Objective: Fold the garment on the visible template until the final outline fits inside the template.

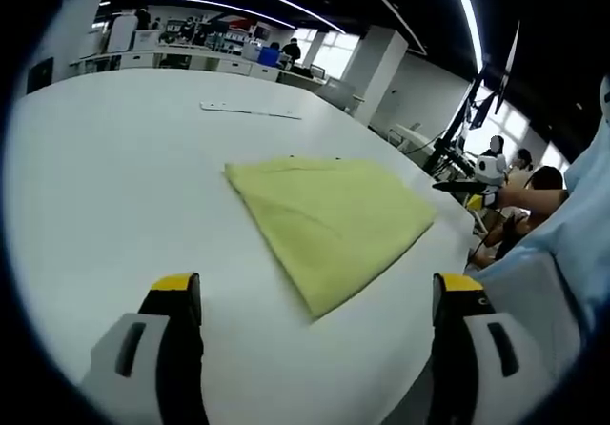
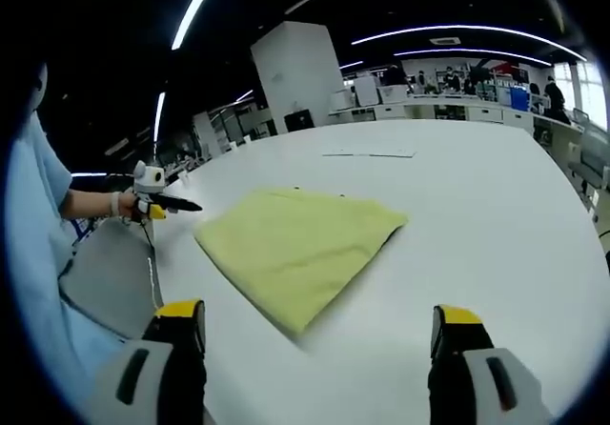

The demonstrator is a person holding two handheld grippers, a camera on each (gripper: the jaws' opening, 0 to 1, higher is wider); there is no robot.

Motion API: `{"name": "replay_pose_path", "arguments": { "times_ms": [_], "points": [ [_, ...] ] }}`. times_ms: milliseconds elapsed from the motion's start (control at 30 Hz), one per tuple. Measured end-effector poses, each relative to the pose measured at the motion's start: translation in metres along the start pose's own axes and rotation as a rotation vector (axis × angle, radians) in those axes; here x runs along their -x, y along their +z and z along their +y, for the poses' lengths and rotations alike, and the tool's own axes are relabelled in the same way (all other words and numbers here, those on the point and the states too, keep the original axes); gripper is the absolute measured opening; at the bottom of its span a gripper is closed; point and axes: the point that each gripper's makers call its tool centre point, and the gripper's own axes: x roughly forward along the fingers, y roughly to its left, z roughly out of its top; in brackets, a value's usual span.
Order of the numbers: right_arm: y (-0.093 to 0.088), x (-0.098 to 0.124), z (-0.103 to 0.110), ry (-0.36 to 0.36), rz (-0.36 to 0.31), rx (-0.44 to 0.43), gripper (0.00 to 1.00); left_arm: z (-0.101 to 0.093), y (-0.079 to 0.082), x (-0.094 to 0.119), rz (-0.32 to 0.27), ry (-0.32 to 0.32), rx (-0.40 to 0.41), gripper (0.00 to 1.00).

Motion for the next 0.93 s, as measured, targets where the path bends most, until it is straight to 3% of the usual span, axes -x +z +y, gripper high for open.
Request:
{"name": "replay_pose_path", "arguments": {
  "times_ms": [500, 700, 767, 867, 933],
  "points": [
    [-0.001, 0.008, 0.003, -0.014, -0.017, 0.001, 0.97, -0.01, 0.003, -0.003, 0.001, -0.02, -0.014, 0.96],
    [-0.002, 0.013, 0.009, -0.021, -0.032, -0.006, 0.96, -0.019, 0.006, -0.001, -0.03, -0.026, -0.002, 0.95],
    [-0.002, 0.015, 0.011, -0.024, -0.038, -0.007, 0.95, -0.026, 0.012, 0.001, -0.075, -0.042, 0.038, 0.93],
    [0.0, 0.018, 0.015, -0.027, -0.051, -0.007, 0.95, -0.036, 0.031, 0.007, -0.189, -0.063, 0.09, 0.93],
    [0.001, 0.019, 0.018, -0.029, -0.053, -0.004, 0.95, -0.037, 0.033, 0.01, -0.217, -0.061, 0.091, 0.92]
  ]
}}
